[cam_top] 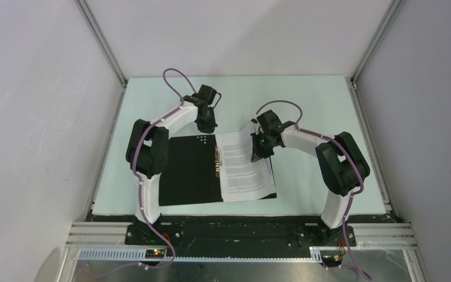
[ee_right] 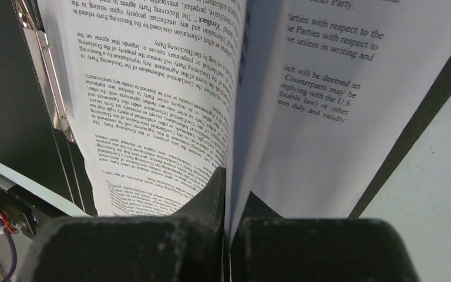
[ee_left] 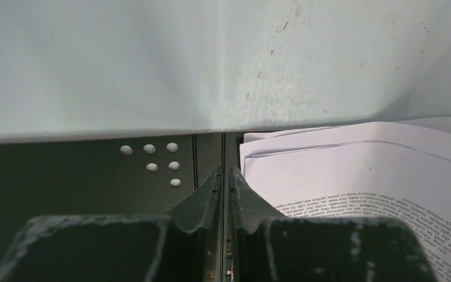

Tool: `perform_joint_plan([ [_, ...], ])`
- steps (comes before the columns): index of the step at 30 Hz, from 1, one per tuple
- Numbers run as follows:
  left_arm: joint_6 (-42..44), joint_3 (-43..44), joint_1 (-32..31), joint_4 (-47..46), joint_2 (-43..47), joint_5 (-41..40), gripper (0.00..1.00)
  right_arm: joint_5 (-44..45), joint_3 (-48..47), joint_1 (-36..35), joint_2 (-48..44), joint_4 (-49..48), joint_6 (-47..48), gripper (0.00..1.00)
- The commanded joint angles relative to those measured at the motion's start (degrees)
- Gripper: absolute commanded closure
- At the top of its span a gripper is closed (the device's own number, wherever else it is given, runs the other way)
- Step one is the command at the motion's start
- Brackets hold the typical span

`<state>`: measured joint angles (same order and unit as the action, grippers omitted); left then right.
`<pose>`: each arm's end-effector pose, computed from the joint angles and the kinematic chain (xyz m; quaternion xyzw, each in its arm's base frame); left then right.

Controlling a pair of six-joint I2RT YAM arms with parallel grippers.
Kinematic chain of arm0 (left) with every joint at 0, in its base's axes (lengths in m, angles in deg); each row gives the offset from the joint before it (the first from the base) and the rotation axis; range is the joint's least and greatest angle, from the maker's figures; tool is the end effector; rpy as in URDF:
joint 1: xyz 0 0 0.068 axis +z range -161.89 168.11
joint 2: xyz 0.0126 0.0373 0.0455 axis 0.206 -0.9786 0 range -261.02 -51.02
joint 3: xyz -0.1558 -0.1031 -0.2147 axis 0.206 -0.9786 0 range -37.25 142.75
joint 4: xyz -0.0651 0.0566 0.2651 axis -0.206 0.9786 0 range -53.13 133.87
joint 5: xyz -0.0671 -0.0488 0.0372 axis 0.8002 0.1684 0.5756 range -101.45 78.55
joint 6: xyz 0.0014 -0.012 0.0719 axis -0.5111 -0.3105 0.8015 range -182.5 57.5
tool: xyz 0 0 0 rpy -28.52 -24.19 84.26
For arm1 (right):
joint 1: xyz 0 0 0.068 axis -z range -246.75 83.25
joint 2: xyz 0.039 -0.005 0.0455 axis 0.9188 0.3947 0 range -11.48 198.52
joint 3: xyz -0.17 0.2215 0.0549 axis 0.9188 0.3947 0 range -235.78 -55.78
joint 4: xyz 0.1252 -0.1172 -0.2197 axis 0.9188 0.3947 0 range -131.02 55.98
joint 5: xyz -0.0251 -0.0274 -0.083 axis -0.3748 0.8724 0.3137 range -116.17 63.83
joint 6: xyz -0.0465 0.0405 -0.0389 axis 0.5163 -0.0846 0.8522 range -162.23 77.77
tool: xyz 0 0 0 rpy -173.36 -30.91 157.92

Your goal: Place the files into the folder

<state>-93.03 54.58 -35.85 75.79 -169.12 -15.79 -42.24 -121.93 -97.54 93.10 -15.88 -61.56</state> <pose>0.4307 -0.1864 0.1723 -0.0640 0.9739 -0.0654 0.2077 0.3281 0.2150 0.1456 -0.1280 0.9560 0.2192 0.1474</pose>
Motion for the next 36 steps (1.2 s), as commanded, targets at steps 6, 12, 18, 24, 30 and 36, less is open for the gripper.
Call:
perform_joint_plan([
  [6, -0.42, 0.63, 0.05, 0.09, -1.54, 1.74, 0.87, 3.72, -2.07, -0.72, -2.07, 1.33, -4.01, 0.71],
  [12, -0.39, 0.33, 0.03, 0.06, -1.39, 2.22, 0.88, 9.98, -2.05, -1.11, -5.92, 4.44, -7.59, 0.41],
  [18, 0.40, -0.25, 0.05, 0.16, 1.73, 2.17, 0.87, 15.35, -2.10, -0.62, -8.39, 8.61, -8.08, 0.19],
  [24, 0.22, -5.90, -0.34, 0.17, 8.21, 3.29, 0.87, 19.29, -0.17, 1.02, -9.63, 9.65, -8.11, 0.12],
  [30, -2.27, -16.18, -0.82, -2.04, 15.72, 4.73, 0.86, 14.11, 6.94, 2.60, -13.73, 5.12, -8.73, 0.08],
  [36, -6.10, -24.17, -0.82, -6.31, 19.77, 8.10, 0.87, 9.20, 13.56, 1.52, -15.21, -1.50, -11.16, 0.08],
])
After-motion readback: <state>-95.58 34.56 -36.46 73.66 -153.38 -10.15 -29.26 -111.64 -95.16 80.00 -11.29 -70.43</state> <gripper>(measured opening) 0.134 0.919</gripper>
